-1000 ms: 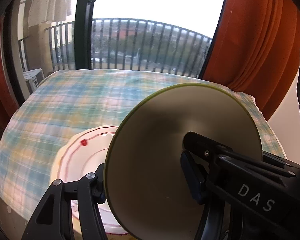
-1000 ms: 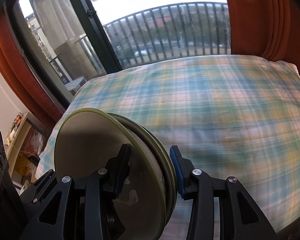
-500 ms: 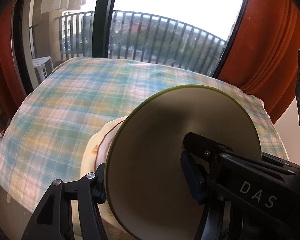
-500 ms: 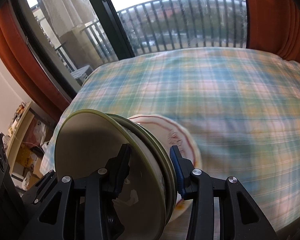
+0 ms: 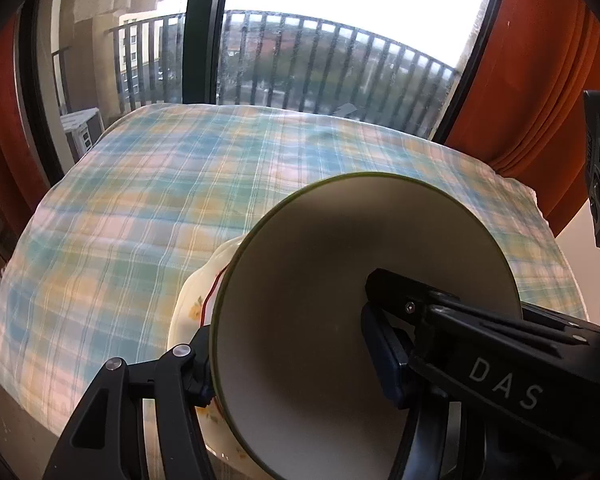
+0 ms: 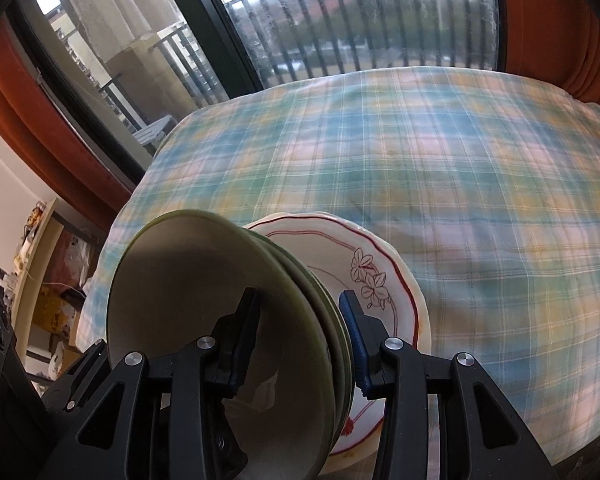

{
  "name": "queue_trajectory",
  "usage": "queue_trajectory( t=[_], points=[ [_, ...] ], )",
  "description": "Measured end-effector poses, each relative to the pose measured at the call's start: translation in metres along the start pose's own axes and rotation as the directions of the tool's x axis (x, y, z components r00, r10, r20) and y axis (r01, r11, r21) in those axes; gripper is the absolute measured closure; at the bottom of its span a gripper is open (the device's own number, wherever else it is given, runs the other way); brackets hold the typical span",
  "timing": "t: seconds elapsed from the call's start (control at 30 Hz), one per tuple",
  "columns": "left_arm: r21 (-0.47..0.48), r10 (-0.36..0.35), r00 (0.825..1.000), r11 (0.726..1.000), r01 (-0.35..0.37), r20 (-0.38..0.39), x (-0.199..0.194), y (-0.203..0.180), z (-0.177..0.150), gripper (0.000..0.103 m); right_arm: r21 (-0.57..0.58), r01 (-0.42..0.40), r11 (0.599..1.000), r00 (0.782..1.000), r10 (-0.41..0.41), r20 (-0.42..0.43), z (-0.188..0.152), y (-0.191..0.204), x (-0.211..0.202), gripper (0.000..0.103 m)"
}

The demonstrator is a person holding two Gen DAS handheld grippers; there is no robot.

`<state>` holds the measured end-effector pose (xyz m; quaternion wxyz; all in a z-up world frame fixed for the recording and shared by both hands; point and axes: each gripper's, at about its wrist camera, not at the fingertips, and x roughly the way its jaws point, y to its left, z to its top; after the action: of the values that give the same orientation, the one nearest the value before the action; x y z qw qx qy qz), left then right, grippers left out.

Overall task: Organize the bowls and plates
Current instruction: 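Carry the tilted nested bowls over the red-rimmed plate stack, then lower the nested bowls onto the plate stack and open both grippers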

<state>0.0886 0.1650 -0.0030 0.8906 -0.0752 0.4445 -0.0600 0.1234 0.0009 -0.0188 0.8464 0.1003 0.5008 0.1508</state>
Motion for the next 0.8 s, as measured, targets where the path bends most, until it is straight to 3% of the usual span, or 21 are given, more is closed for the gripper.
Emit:
queue_trajectory(
  t=[0.3, 0.37, 0.5, 0.67, 0.8],
  points=[
    [0.009, 0.036, 0.999, 0.999, -0.036, 0.021, 0.009, 0.0, 0.005, 0.042, -0.009, 0.01, 1.0, 1.0, -0.01, 0.016, 0.005, 0.0, 0.006, 0.058],
    [-0.001, 0.038, 0.999, 0.999, -0.038, 0.022, 0.01, 0.002, 0.004, 0.038, -0.004, -0.002, 1.0, 1.0, 0.002, 0.022, 0.004, -0.003, 0.006, 0.057],
    [0.003, 0.06, 0.998, 0.998, -0.06, 0.029, 0.008, 0.001, 0.0, 0.034, 0.022, 0.016, 1.0, 1.0, -0.017, 0.027, 0.002, -0.009, 0.007, 0.04],
    [-0.005, 0.072, 0.997, 0.997, -0.072, 0.035, 0.003, 0.0, -0.007, 0.03, 0.026, 0.016, 1.0, 1.0, -0.016, 0.015, -0.004, -0.012, 0.007, 0.038],
    [-0.022, 0.081, 0.993, 0.997, -0.079, 0.083, -0.008, 0.0, -0.009, 0.026, 0.027, 0.002, 1.0, 0.999, -0.003, 0.05, -0.008, -0.013, -0.004, 0.026]
  ],
)
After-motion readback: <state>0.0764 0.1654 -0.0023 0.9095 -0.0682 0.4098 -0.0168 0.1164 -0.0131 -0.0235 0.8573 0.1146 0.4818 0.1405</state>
